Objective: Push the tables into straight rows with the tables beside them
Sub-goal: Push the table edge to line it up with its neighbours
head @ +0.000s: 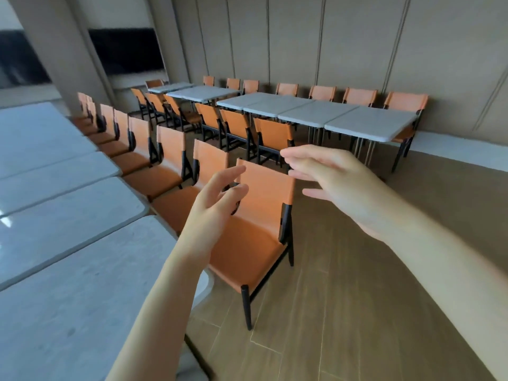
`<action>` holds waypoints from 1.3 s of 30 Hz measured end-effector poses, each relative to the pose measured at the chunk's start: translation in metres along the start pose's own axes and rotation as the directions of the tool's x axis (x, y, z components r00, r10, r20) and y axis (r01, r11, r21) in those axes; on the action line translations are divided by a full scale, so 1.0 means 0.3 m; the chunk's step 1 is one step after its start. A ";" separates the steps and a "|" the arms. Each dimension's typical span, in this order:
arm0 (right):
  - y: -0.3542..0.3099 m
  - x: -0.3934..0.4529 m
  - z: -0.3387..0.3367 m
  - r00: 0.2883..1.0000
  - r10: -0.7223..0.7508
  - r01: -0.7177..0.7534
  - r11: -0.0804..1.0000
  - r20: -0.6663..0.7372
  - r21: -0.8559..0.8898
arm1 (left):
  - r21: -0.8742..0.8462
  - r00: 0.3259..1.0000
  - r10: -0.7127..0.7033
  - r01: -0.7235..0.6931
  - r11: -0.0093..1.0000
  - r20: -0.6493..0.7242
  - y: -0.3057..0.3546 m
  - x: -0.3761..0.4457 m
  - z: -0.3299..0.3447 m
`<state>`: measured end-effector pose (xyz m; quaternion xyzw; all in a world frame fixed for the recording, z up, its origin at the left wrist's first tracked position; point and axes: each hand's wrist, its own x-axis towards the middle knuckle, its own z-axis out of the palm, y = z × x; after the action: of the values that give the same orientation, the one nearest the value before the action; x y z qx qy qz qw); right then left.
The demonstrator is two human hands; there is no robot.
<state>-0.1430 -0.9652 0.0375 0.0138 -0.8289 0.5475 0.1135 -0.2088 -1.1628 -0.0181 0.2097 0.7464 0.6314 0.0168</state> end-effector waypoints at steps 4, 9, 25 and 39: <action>0.043 0.089 -0.035 0.992 -0.040 0.029 0.995 0.117 0.094 | 0.041 0.995 -0.043 0.047 0.998 -0.089 0.013 -0.008 0.034; 0.084 0.194 -0.032 0.953 -0.099 0.056 0.986 0.286 0.155 | 0.061 0.956 -0.132 0.153 0.986 -0.262 -0.016 -0.005 0.034; 0.286 0.747 -0.236 0.895 -0.156 0.101 0.984 0.418 0.150 | 0.025 0.870 -0.205 0.242 0.970 -0.447 -0.210 0.528 0.233; 0.543 1.249 -0.392 0.874 -0.145 0.033 0.970 0.464 0.241 | 0.044 0.851 -0.232 0.285 0.957 -0.472 -0.294 1.023 0.447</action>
<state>-0.5115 -0.7549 0.0104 0.1998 -0.7621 0.6117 -0.0719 -0.4753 -0.9449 -0.0554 -0.0483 0.7845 0.6119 -0.0882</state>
